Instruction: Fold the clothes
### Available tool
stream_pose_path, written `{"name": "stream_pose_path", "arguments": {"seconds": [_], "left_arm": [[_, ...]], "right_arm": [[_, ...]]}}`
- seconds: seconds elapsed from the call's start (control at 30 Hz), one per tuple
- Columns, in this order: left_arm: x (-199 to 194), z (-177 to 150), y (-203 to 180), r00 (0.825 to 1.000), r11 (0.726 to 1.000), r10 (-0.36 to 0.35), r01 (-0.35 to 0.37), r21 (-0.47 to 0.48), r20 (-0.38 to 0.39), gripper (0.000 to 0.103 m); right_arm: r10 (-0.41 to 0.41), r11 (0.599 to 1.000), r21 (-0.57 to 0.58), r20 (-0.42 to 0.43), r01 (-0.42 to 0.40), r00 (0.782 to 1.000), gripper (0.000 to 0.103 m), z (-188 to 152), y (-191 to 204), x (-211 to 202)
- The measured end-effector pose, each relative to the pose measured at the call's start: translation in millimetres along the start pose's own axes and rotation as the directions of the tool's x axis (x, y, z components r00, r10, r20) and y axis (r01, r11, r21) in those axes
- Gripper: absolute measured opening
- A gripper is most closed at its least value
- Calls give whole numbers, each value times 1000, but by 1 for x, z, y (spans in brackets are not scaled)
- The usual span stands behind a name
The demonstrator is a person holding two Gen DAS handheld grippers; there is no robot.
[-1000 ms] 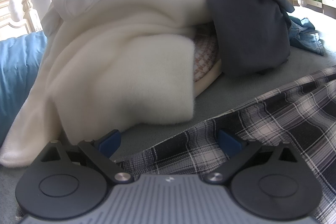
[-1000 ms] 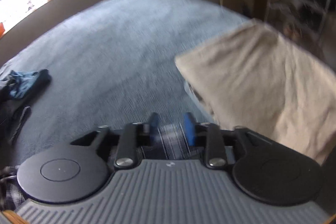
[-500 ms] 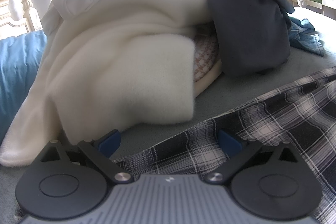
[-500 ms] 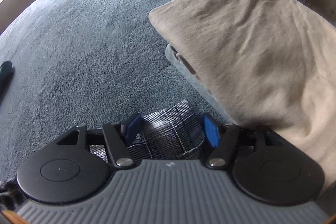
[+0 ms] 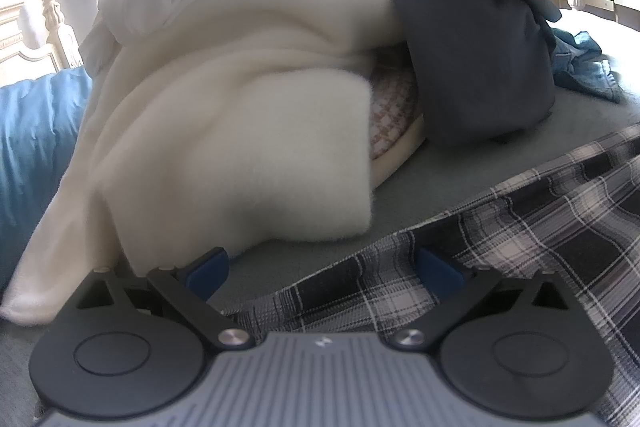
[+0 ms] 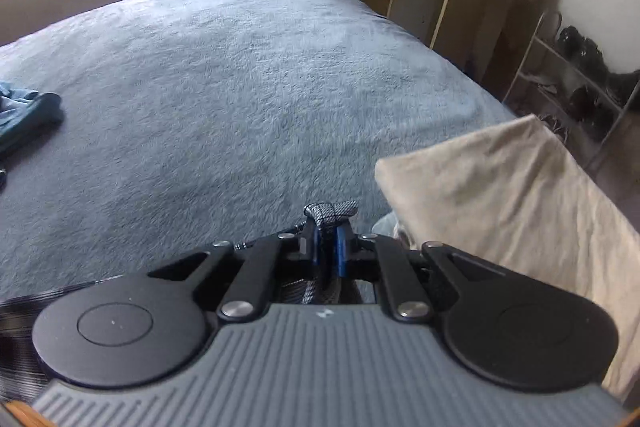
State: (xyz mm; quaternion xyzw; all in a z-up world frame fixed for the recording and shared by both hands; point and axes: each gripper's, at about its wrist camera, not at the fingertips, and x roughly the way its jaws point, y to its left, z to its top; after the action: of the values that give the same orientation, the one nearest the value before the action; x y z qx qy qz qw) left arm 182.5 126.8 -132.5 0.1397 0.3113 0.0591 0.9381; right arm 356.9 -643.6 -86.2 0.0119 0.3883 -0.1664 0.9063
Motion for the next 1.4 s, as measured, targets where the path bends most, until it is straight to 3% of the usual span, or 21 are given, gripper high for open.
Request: {"name": "stream_pose_path", "arguments": {"seconds": [0.33,0.53,0.63,0.8,0.97,1.07,1.2,1.27,1.4], "left_arm": [[6,2,-1,1000,1000,2,-2,6,-3,103],[6,3,0,1000,1000,4,-4,2,-8,103],[3,3,1,1000,1000,4,-4,1,-8,103],[3,3,1,1000,1000,12,-12,4,-5,103],[1,1,0,1000,1000,19,-19,2,-6,103],[0,0,-2,1000,1000,23,-23,3,-6,103],[0,0,-3,1000,1000,24,-24,3,-4,103],[0,-1,-3,1000,1000,24,-24,2,-4,103],[0,-1,-2,1000,1000,20,-20,-3,-2,103]], "right_arm": [[-109,993,-57,-51,106,993,7,-10,12,60],[-166,982,-94,-28,163,986,30,0,20,43],[-125,992,9,1,125,992,55,7,5,14],[-25,990,143,77,13,997,59,5,-25,-46],[108,964,246,-11,-102,994,57,-24,-51,-70],[152,975,175,-62,-139,986,57,-46,-40,-68],[169,984,63,-66,-165,983,55,-63,-15,-67],[140,989,43,-52,-138,989,53,-65,-8,-69],[107,969,229,-53,-93,993,48,-67,-37,-71]]}}
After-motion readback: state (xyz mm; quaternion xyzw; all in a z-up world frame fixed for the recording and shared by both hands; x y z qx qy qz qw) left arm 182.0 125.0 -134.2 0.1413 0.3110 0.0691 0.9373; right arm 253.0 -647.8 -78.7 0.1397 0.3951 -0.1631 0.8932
